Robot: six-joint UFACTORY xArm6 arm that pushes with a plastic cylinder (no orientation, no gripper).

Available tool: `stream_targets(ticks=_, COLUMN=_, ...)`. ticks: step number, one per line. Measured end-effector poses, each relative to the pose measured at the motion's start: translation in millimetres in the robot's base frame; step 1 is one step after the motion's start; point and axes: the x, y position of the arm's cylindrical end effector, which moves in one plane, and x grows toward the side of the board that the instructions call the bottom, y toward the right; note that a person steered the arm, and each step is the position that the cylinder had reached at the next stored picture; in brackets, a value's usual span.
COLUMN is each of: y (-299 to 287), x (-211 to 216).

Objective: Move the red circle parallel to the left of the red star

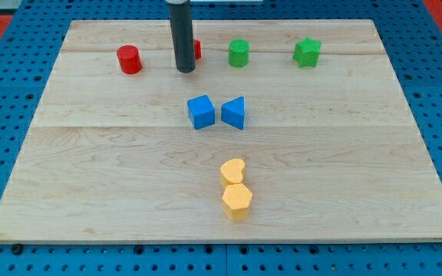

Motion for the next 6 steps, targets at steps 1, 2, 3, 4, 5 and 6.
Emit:
stream_targets(ticks=1, y=-50, x=6)
stream_targets(ticks=2, y=-109, x=-5)
stream_targets(ticks=3, y=-130, x=-21)
stream_targets(ticks=4, y=-130, x=-26)
stream_targets(ticks=5, y=-129, x=-26)
stream_targets(ticks=6, y=-122, x=-33)
